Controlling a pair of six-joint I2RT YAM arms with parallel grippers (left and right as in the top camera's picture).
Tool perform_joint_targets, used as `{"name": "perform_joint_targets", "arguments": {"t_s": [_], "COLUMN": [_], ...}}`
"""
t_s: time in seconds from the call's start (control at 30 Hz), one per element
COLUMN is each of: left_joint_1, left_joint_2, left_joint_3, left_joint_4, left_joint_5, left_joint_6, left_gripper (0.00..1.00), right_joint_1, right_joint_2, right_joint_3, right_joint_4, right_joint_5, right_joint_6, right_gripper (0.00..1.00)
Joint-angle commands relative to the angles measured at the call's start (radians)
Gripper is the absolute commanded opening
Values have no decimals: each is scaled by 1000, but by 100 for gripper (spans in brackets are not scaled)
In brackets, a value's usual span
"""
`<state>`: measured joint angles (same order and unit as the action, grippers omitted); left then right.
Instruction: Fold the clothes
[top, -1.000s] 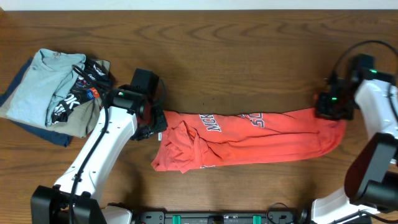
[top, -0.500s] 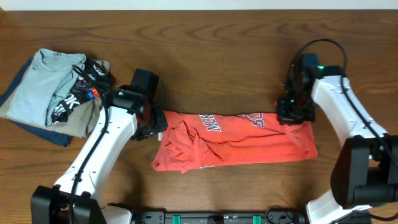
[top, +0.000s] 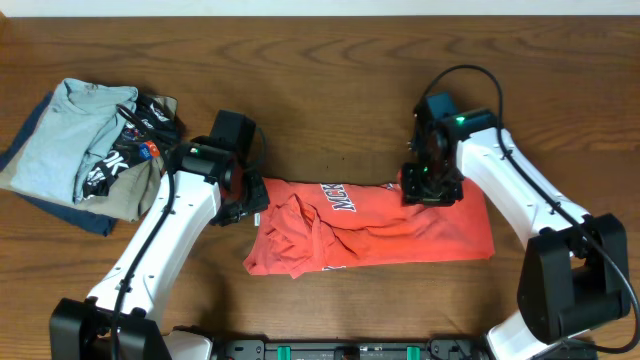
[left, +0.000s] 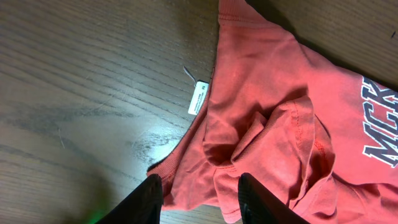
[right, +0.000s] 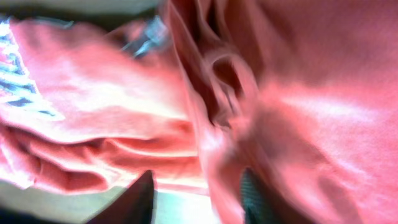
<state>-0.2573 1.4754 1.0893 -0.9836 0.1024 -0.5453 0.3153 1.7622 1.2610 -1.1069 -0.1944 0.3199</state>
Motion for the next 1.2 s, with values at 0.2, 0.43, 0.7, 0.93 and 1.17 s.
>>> {"name": "perform_joint_targets", "arguments": {"t_s": [0.2, 0.43, 0.7, 0.93, 1.17], "left_joint_1": [-1, -1, -1, -1, -1], "left_joint_2": [-11, -11, -11, -10, 14], "left_joint_3": [10, 9, 8, -22, -111], "left_joint_4": [-3, -10, -18, -24, 88], "left_joint_5": [-1, -1, -1, 0, 91], "left_joint_6": [14, 18, 17, 17, 102], "left_gripper": [42, 42, 51, 69, 74], "right_joint_1": [11, 2, 75, 112, 118], "right_joint_2": [-26, -26, -26, -26, -26], "right_joint_3": [-3, -6, -61, -204, -306], "right_joint_4": [-9, -8, 45, 231, 345], "right_joint_5": [125, 184, 142, 131, 73], "right_joint_6": [-4, 61, 62, 92, 91], "right_gripper": [36, 39, 44, 39, 39]}}
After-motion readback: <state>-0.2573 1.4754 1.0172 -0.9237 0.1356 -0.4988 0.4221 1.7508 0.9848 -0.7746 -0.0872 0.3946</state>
